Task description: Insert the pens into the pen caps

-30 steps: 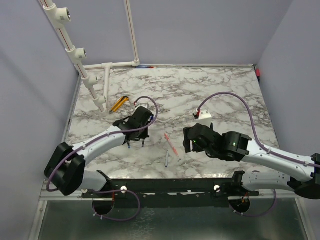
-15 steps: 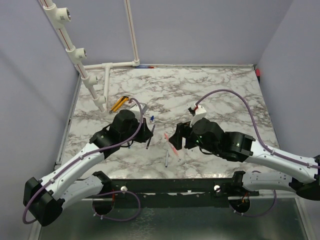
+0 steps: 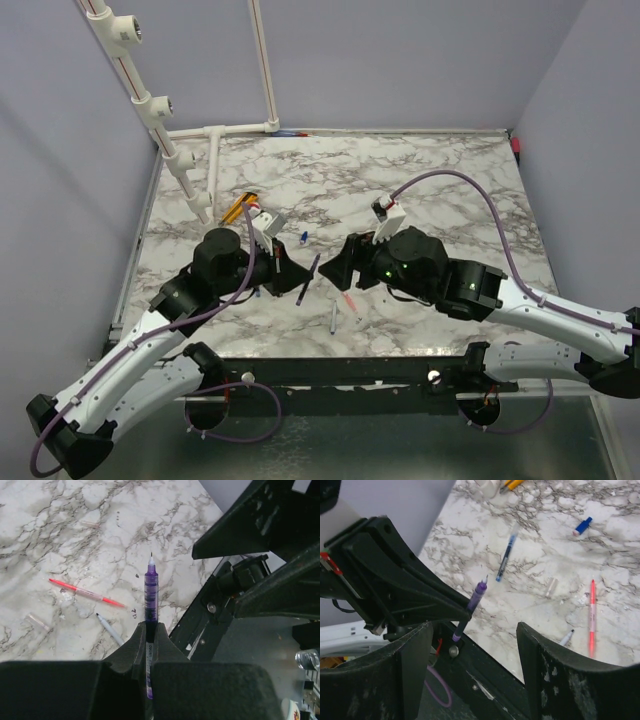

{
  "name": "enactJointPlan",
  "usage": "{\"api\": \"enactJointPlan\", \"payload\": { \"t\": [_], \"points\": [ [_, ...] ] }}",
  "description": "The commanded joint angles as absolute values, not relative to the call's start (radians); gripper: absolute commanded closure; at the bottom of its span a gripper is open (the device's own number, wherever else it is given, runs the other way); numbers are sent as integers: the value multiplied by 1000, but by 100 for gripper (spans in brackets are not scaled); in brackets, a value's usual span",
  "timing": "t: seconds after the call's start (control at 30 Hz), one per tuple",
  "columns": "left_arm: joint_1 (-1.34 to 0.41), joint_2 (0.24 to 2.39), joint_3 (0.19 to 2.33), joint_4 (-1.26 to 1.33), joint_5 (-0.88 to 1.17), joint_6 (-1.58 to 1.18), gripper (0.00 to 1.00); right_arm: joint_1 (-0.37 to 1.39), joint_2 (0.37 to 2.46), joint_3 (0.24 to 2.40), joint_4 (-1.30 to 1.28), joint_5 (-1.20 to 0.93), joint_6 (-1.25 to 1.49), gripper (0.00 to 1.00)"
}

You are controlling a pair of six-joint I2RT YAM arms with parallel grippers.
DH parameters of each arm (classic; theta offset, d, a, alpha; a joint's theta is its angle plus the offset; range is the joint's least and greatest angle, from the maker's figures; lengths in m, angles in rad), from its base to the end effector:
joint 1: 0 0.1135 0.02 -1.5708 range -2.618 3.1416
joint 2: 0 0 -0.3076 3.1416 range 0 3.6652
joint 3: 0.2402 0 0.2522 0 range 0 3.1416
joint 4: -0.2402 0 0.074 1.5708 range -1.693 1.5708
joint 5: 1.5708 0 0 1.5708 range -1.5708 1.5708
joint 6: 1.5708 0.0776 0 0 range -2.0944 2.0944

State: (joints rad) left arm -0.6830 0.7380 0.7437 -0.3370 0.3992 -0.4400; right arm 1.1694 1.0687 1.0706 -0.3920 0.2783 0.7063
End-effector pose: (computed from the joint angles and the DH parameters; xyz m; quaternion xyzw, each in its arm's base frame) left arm 0.1164 -0.1336 0.3345 0.2110 0.7780 -0.4397 0.3959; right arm 0.1190 0.2257 0.3871 -0.1136 0.8185 0.3763 0.4190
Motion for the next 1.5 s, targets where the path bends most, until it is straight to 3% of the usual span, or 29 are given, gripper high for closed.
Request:
{"api": "enactJointPlan", "payload": {
  "t": [0.0, 0.23, 0.63, 0.8, 0.87, 1.07, 1.27, 1.47],
  "points": [
    [-687, 687, 742, -297, 528, -450, 100, 1166, 1080, 1093, -277, 237, 730, 29],
    [-687, 639, 750, -274, 569, -490, 100, 1166, 1117, 1116, -221, 212, 743, 34],
    [-687, 574, 741, -253, 536, -530, 100, 1166, 1165, 1132, -160, 137, 768, 54],
    [-687, 546, 735, -252, 513, -549, 100, 1166, 1187, 1134, -138, 105, 776, 76],
    [-687, 534, 732, -252, 497, -557, 100, 1166, 1194, 1138, -139, 99, 778, 96],
    [-687, 528, 725, -253, 501, -579, 100, 1166, 1197, 1154, -151, 90, 768, 99],
    [-687, 534, 716, -252, 541, -592, 64, 1166, 1196, 1173, -178, 92, 754, 99],
    [-687, 545, 719, -253, 588, -602, 54, 1166, 1207, 1196, -195, 93, 726, 99]
  ]
}}
